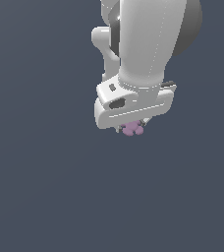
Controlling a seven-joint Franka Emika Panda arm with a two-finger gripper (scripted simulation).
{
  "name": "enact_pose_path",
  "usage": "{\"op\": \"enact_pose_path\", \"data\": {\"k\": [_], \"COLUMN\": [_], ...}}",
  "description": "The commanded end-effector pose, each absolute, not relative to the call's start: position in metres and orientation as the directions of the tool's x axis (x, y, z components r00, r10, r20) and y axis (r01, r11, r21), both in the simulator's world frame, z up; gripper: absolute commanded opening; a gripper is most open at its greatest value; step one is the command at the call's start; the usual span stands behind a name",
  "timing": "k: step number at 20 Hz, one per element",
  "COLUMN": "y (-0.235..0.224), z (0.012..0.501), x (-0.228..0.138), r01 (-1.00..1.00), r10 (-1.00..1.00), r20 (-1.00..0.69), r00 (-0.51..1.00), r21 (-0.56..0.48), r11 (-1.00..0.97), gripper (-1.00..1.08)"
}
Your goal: Pick up the object and move it to a goal position.
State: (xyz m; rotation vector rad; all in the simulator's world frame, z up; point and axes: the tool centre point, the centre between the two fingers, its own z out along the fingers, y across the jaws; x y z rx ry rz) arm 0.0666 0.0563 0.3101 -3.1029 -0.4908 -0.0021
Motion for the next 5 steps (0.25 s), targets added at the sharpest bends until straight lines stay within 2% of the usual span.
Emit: {"op": "enact_pose_path", "data": {"k": [1, 5], "y": [0.0563, 0.0563], "z": [0.3158, 0.3179], "x": [0.0679, 0.0689], "r01": [0.309, 0.309], "r10": [0.309, 0.309], "r20": [0.0, 0.0], "r00": [0.951, 0.951], "r21": [0.0, 0.0], "r11": [-0.951, -0.951], "gripper": [-1.0, -1.0]}}
